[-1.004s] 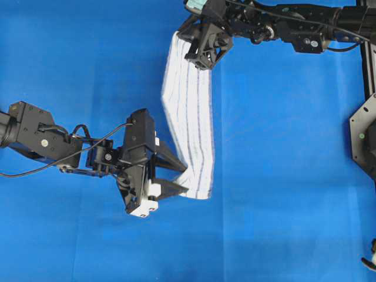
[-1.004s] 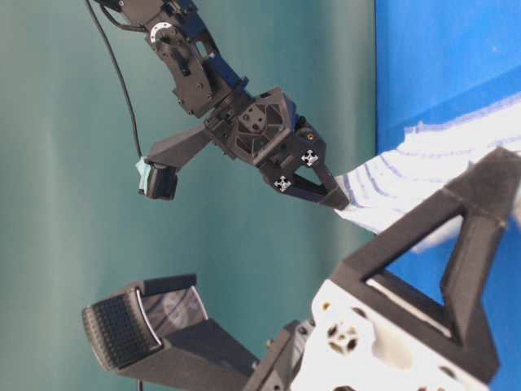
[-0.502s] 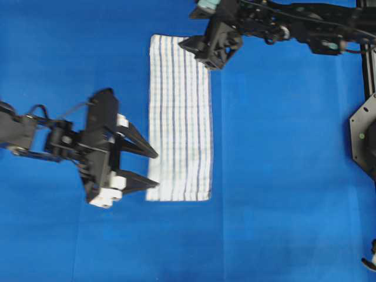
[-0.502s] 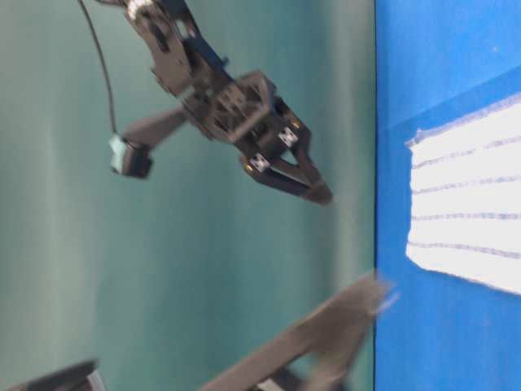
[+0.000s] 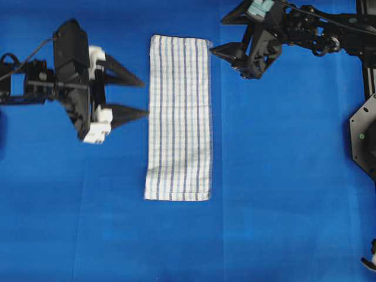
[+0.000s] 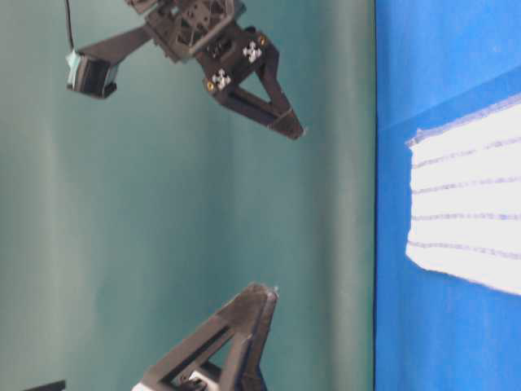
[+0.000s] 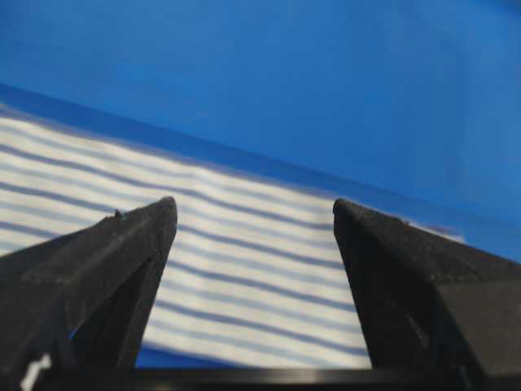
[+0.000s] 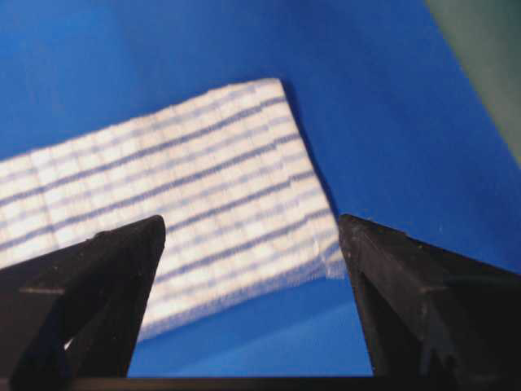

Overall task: Fold the blue towel.
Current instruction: 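Lower the strip onto the table and open both grippers, then move both grippers to the strip's top corners and pinch them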

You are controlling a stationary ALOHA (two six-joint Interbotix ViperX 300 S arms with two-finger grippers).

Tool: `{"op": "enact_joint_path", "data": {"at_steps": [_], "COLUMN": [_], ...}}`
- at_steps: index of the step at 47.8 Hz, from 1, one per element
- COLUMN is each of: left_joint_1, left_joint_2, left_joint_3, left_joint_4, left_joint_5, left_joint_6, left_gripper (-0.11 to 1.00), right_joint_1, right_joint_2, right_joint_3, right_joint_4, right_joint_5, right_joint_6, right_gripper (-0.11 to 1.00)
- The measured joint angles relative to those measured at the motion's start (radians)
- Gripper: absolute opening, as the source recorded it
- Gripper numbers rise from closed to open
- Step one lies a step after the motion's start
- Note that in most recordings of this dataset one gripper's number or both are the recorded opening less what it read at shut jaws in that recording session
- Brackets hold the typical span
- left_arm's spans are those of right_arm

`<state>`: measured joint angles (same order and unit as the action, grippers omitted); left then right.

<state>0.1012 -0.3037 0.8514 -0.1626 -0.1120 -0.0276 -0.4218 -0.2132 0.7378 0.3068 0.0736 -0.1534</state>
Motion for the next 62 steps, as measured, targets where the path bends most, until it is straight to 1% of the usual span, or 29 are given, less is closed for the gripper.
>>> {"op": "enact_joint_path", "data": {"at_steps": [7,15,20,30,39,47,53,57,62], "left_joint_1": [0.054,0.057,0.077,0.173,0.253,0.308,0.336,0.354,0.371], "left_joint_2": [0.021,0.037,0.049,0.124,0.250,0.394,0.483,0.529,0.555], "left_joint_3": [0.000,0.000,-0.002,-0.025,-0.069,-0.115,-0.140,-0.153,-0.160], "left_joint_4": [0.000,0.000,0.002,0.002,0.002,0.002,0.002,0.002,0.002], "left_joint_5": [0.000,0.000,-0.003,-0.032,-0.100,-0.167,-0.199,-0.216,-0.232], "left_joint_6": [0.029,0.037,0.043,0.087,0.120,0.124,0.123,0.124,0.124], "left_gripper": [0.72,0.72,0.72,0.72,0.72,0.72,0.72,0.72,0.72], "right_joint_1": [0.000,0.000,0.000,0.002,-0.011,-0.015,-0.020,-0.020,-0.020], "right_joint_2": [-0.037,-0.041,-0.025,0.064,0.169,0.267,0.342,0.388,0.430], "right_joint_3": [0.034,0.040,0.038,0.028,0.026,0.011,-0.006,-0.018,-0.032], "right_joint_4": [0.012,0.015,0.017,0.026,0.063,0.097,0.123,0.141,0.160], "right_joint_5": [-0.006,-0.011,-0.029,-0.098,-0.186,-0.252,-0.290,-0.314,-0.330], "right_joint_6": [0.000,0.003,0.005,0.009,0.009,0.011,0.011,0.012,0.011], "right_gripper": [0.87,0.87,0.87,0.86,0.86,0.86,0.86,0.86,0.86]}}
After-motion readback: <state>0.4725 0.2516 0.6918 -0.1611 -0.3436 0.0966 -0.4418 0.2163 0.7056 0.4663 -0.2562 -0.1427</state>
